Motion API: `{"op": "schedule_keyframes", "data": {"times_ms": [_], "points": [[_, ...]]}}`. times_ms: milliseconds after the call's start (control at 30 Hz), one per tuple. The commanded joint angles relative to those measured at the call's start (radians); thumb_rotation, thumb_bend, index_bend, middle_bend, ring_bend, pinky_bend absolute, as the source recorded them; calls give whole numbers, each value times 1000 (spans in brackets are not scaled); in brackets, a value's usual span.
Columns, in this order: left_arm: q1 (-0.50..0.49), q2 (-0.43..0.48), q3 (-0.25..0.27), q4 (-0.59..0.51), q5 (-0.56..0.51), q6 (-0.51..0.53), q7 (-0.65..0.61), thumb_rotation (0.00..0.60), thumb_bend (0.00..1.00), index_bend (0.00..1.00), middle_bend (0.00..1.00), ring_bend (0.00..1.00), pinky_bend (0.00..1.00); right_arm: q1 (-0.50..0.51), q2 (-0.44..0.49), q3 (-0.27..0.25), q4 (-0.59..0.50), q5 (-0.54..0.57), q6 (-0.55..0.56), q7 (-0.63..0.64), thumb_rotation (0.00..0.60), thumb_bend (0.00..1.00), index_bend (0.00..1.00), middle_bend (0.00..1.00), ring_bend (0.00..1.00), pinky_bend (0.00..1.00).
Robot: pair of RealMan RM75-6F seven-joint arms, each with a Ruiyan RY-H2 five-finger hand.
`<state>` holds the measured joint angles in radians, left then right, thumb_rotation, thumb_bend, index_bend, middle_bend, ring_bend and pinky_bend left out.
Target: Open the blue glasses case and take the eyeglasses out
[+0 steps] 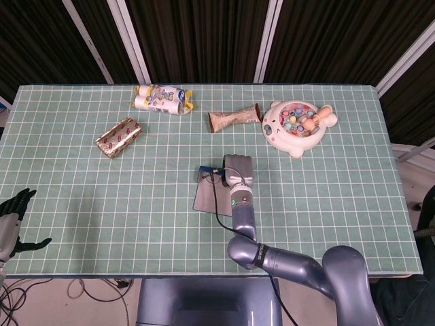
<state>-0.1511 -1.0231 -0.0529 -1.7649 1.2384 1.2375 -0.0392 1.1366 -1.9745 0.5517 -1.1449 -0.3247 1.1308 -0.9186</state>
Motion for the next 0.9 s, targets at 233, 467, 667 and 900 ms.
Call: {"op": "schedule_keyframes", "data": {"times_ms": [233, 467, 667, 900], "points": [[3, -1, 3, -2, 10, 7, 1, 600, 74, 0, 0, 0, 0, -61, 104, -24, -155, 2, 34, -12, 600, 483, 612, 847, 811, 769], [5, 0, 4, -6, 11, 9, -7, 600, 74, 0, 0, 0, 0, -90, 163, -70, -197, -40, 29, 0, 600, 484, 612, 847, 811, 769], [5, 0, 5, -6, 13, 10, -5, 600, 74, 0, 0, 0, 0, -110, 206, -106, -221, -88, 10, 27, 600, 484, 612, 847, 808, 769], [6, 0, 5, -7, 13, 10, -6, 600, 74, 0, 0, 0, 0, -128, 228, -127, -235, -137, 4, 79, 600, 485, 613, 846, 805, 769]]}}
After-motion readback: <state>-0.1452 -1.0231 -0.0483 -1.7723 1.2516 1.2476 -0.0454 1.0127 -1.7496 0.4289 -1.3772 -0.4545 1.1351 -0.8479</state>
